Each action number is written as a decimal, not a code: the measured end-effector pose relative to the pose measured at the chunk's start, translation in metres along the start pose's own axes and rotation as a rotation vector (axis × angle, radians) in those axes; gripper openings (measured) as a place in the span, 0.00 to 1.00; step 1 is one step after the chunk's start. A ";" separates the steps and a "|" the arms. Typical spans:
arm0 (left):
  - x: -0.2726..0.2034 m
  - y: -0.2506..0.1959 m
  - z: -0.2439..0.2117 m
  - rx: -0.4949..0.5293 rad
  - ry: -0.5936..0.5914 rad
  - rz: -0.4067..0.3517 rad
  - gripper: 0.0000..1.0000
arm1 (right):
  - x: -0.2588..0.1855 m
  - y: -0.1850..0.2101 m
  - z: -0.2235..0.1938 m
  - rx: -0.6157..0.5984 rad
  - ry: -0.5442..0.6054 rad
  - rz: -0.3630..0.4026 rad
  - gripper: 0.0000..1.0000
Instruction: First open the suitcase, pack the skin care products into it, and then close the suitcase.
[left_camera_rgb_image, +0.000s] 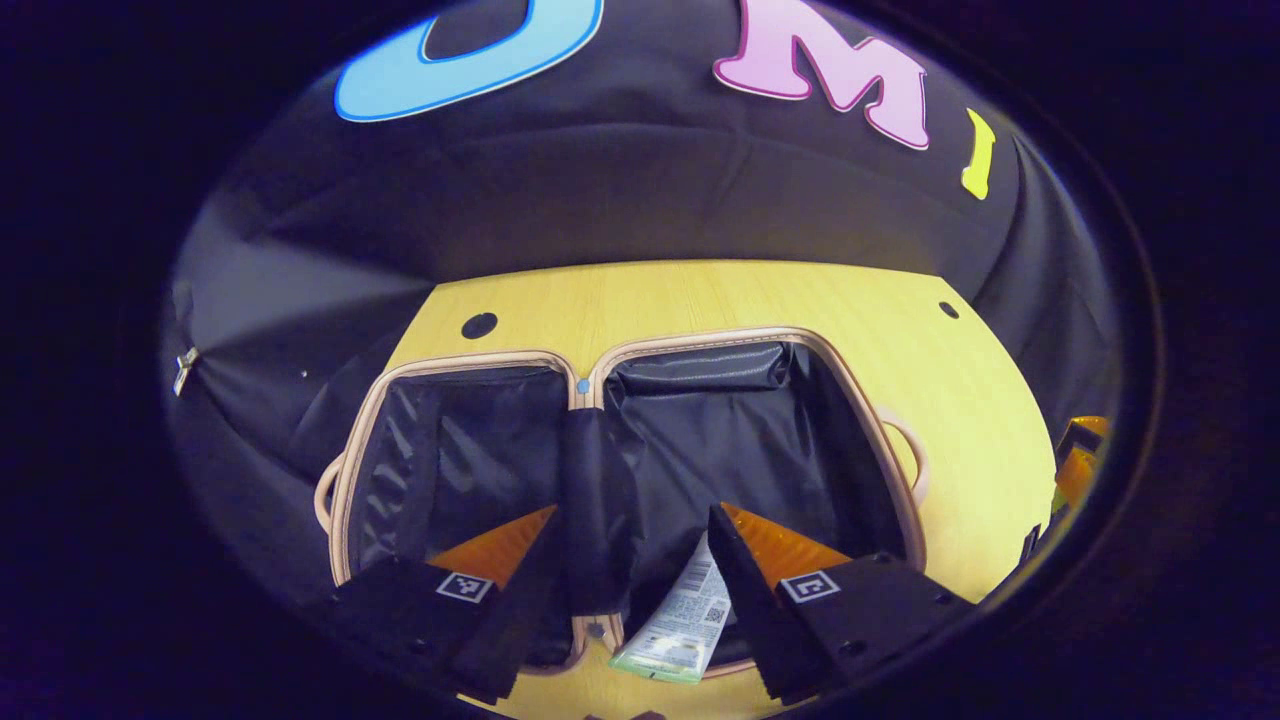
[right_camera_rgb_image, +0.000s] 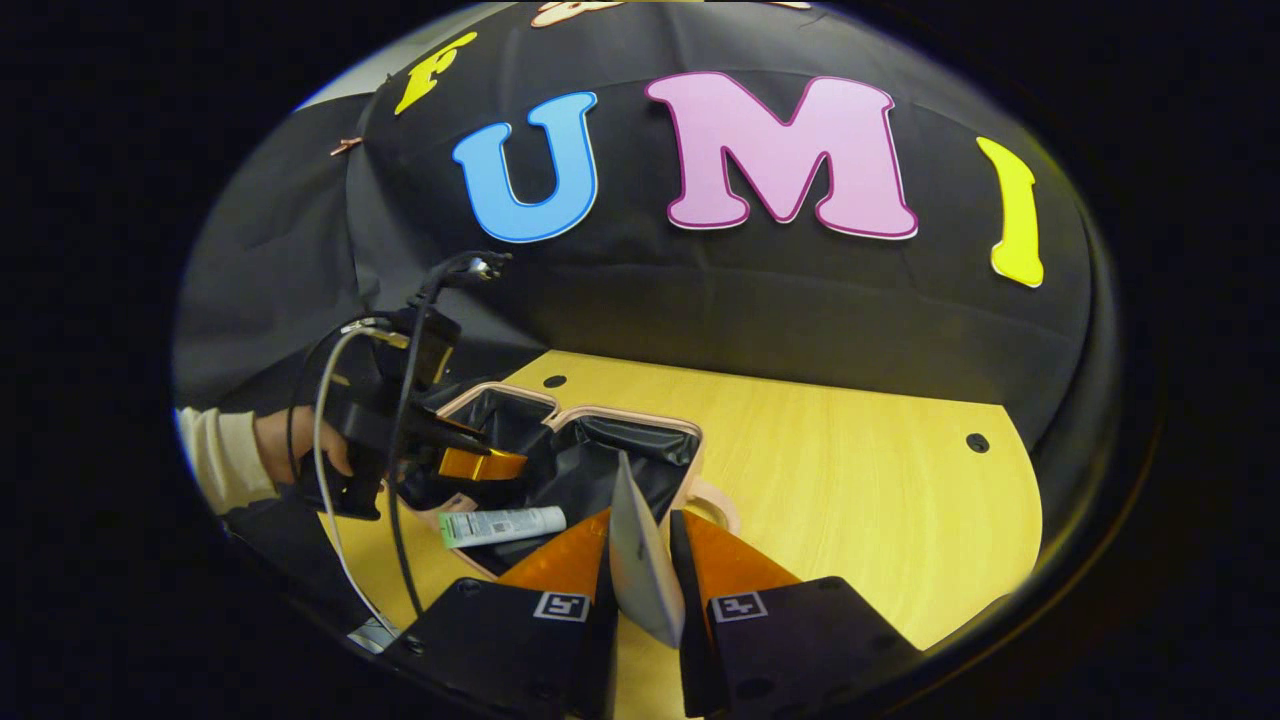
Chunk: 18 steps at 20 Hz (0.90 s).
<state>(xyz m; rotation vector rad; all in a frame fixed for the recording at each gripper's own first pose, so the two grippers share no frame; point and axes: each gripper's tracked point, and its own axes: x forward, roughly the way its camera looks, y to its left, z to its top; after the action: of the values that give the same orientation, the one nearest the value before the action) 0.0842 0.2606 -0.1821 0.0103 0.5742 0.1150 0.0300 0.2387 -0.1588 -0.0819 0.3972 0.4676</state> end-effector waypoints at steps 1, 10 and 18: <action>-0.011 0.002 0.002 -0.023 -0.041 0.008 0.94 | 0.007 0.002 -0.001 -0.012 0.010 0.002 0.29; -0.113 0.030 -0.013 -0.101 -0.278 0.124 0.95 | 0.041 0.043 -0.015 -0.046 0.090 0.051 0.29; -0.148 0.036 -0.057 -0.179 -0.293 0.167 0.96 | 0.038 0.064 -0.022 -0.102 0.097 0.088 0.29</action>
<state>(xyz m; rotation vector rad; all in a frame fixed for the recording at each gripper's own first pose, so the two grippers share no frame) -0.0742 0.2788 -0.1481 -0.0978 0.2684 0.3220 0.0244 0.3087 -0.1934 -0.1875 0.4735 0.5719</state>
